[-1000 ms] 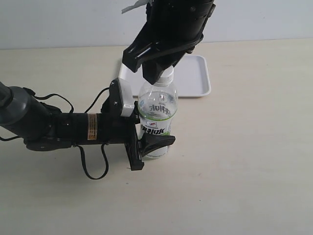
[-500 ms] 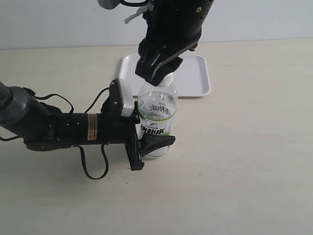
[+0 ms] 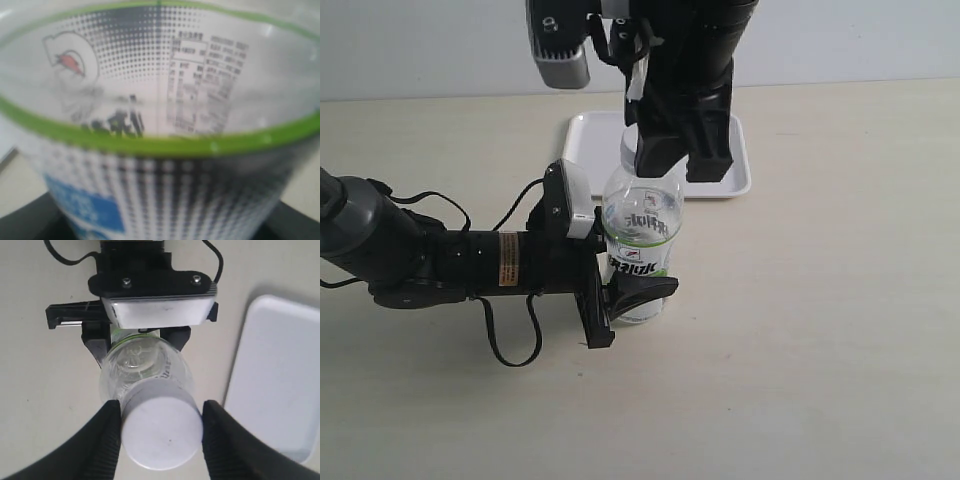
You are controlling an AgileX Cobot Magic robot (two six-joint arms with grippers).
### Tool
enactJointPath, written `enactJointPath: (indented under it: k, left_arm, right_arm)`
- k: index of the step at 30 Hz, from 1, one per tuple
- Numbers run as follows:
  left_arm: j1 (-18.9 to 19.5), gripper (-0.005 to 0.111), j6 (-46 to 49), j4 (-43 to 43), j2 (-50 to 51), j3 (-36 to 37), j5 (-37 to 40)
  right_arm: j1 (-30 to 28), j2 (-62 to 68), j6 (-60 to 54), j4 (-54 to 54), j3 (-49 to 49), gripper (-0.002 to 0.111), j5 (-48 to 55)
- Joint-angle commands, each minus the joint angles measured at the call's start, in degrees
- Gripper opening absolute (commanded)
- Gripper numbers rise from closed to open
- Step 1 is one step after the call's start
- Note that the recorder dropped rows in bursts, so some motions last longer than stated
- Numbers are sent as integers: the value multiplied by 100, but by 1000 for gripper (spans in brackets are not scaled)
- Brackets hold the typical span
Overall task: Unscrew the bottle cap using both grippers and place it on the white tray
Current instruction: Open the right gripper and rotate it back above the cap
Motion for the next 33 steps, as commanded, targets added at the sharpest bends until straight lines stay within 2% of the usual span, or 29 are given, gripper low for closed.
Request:
enactJointPath:
  k: [1, 5, 16, 24, 33]
  left_arm:
    - [-26, 0, -44, 7, -30, 15, 160]
    - [-26, 0, -44, 7, -30, 15, 160]
    - [-26, 0, -44, -118, -30, 15, 160]
    - [-26, 0, -44, -118, -30, 15, 160]
    - [-26, 0, -44, -102, -30, 15, 160]
  right_arm:
    - [1, -20, -943, -86, 12, 0, -71]
    - [1, -20, -1943, -80, 12, 0, -71]
    - [1, -20, -3801, -80, 12, 0, -71]
    - [1, -20, -4149, -80, 12, 0, -71]
    - [1, -20, -5229, -80, 12, 0, -71]
